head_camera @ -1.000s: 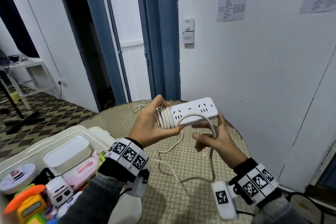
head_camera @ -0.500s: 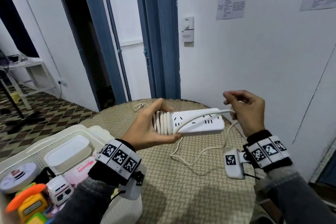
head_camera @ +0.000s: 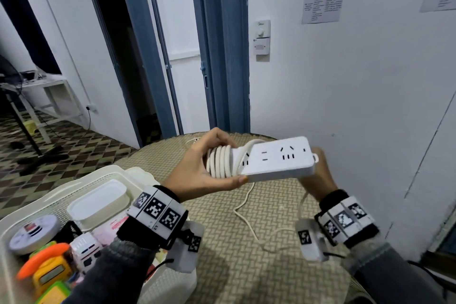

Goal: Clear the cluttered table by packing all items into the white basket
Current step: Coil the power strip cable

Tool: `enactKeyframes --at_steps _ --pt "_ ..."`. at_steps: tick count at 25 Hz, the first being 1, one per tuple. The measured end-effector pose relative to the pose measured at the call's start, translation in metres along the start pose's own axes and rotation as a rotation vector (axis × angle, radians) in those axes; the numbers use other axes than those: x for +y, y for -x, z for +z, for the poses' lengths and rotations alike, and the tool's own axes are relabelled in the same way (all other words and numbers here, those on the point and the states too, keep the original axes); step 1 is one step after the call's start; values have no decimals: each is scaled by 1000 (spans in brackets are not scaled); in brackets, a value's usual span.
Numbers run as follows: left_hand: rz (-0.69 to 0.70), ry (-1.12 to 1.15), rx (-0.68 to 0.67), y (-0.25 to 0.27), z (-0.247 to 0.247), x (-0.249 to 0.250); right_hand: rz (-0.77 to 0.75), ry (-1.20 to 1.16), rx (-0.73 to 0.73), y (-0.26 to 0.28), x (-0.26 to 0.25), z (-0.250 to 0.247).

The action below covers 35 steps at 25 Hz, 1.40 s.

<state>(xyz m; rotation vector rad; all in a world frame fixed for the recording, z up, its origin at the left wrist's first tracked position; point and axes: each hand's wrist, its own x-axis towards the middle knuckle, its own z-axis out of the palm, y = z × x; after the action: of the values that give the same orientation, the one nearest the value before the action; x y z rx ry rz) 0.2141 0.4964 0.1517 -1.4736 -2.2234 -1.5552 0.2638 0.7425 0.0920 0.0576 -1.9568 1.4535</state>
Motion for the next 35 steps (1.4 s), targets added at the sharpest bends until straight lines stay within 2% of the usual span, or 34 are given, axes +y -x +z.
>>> enactKeyframes --at_steps 4,7,8,10,13,16,18,19,21,23,25,27,31,33,35 --pt "70 -79 47 -11 4 -3 79 -79 -289 37 -6 42" --pt "36 -122 104 -10 2 -12 10 -25 -491 51 -13 42" --pt "19 -129 128 -9 1 -16 -9 -21 -492 53 -16 39" --pt "17 -189 139 -7 -1 -22 -115 47 -380 53 -17 32" --pt "17 -306 85 -6 -5 -25 -405 315 -229 43 -18 25" --pt "18 -386 50 -6 -3 -27 -592 426 -215 35 -32 28" --pt "40 -456 46 -5 4 -27 -647 449 -247 33 -42 34" --pt "63 -488 47 -4 10 -27 -649 449 -241 32 -48 36" --pt "91 -492 73 -1 18 -26 -629 499 -120 25 -50 36" --pt "85 -427 135 2 20 -24 -529 661 -4 16 -44 32" --pt "103 -437 163 4 18 -23 -389 715 -98 9 -35 28" --pt "113 -461 146 4 17 -22 -347 626 -175 6 -29 27" --pt "-28 -393 101 4 16 -22 -440 608 -59 8 -30 30" --pt "9 -393 122 4 16 -23 -428 494 -40 10 -31 33" --pt "50 -392 118 5 15 -23 -343 304 -67 10 -33 33"
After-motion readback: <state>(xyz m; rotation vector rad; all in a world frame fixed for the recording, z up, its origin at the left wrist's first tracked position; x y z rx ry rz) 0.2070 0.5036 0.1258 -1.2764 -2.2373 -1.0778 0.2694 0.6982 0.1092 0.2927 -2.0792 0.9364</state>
